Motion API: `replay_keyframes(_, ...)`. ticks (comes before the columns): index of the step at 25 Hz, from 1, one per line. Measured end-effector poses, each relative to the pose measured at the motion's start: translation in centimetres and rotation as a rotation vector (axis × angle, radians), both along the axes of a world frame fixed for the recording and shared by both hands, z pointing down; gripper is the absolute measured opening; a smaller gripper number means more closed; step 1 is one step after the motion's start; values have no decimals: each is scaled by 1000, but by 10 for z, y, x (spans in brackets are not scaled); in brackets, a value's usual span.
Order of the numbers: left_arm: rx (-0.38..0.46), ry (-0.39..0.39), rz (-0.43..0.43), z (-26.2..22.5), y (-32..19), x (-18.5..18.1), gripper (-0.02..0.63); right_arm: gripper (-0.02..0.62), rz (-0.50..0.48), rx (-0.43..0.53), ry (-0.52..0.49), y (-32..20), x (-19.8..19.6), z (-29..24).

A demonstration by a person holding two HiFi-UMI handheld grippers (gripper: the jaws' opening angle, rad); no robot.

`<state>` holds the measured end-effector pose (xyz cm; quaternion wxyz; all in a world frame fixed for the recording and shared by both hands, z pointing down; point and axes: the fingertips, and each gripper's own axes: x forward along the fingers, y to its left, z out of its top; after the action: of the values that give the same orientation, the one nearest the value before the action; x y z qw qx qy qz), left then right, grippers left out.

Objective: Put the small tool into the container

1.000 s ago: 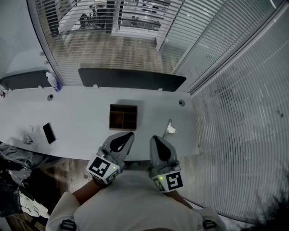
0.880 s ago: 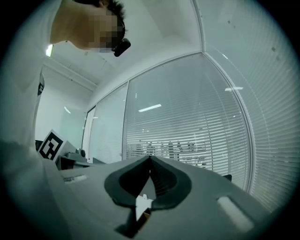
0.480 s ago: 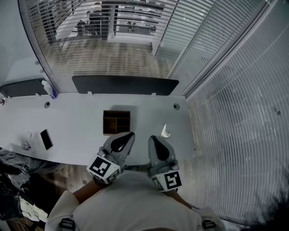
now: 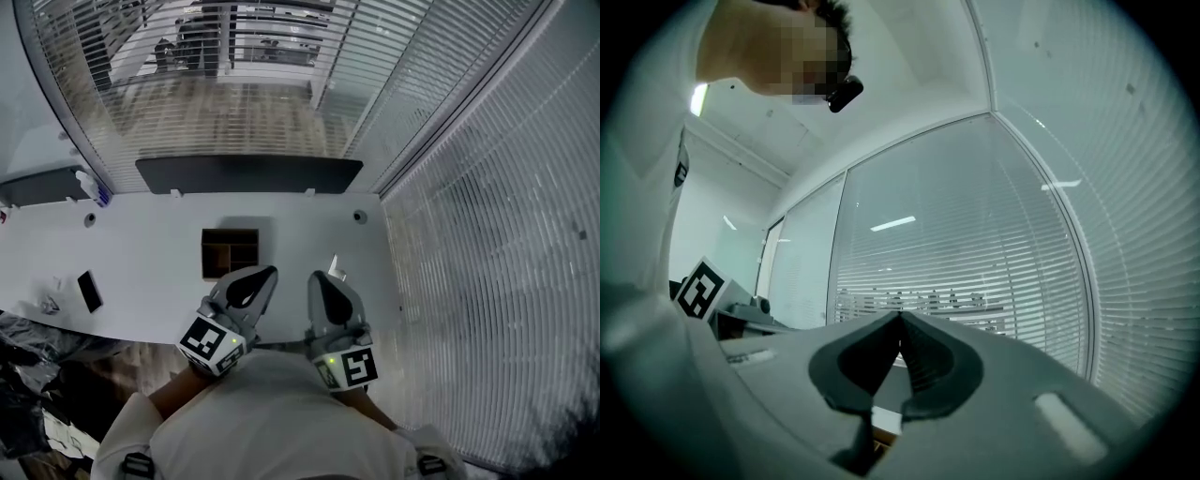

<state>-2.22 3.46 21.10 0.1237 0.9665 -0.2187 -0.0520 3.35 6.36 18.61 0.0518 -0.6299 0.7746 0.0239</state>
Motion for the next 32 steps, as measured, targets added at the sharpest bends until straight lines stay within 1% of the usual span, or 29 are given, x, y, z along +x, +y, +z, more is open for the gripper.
replay_keyframes(6, 21, -10, -5, 4, -3, 21, 2, 0, -19, -18, -20, -3, 13, 12)
replay_keyframes(10, -3, -38, 5, 13, -8, 35, 2, 0, -16, -43, -39, -6, 25, 20)
replay_keyframes(13, -31, -59, 28, 29, -9, 47, 2, 0, -7, -67, -36, -8, 38, 29)
replay_keyframes(16, -41, -79, 39, 39, -13, 59, 2, 0, -1, -84, -24, -11, 52, 37)
replay_keyframes(20, -50, -116, 75, 47, -12, 77, 2, 0, 28, -108, -16, -9, 73, 47)
replay_keyframes(23, -55, -125, 96, 53, -15, 93, 2, 0, 39, -137, -9, -9, 84, 56)
replay_keyframes(27, -75, -146, 142, 71, -17, 113, 2, 0, 54, -163, 2, -11, 103, 74)
replay_keyframes(32, -92, -174, 195, 93, -15, 134, 2, 0, 79, -213, -11, -10, 122, 98)
